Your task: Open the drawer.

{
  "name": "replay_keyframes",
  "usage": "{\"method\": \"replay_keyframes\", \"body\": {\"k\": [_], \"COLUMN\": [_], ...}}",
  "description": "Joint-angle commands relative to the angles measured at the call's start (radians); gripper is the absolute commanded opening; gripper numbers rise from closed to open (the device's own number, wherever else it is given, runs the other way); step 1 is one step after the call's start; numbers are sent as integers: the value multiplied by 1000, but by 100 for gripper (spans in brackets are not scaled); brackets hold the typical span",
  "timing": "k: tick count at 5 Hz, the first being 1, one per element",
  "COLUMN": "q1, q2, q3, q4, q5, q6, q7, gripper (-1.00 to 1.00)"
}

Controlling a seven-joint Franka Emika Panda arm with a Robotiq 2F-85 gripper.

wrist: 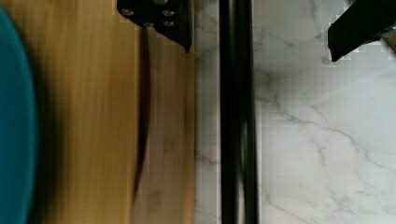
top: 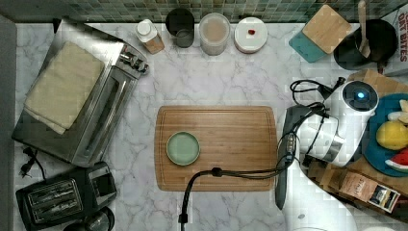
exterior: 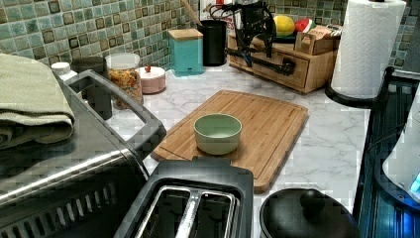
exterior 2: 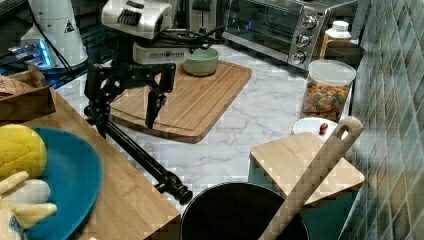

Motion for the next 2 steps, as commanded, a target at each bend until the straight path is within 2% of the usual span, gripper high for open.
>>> {"method": "replay_keyframes", "body": {"k": [1, 2], "q1": [-31, -37], "q2": [10, 56], "q3": [19, 30], "q4": [90, 120], "q5": [38, 73], "q6": [140, 152], "q7": [-92, -95], "gripper": [100, 100]}}
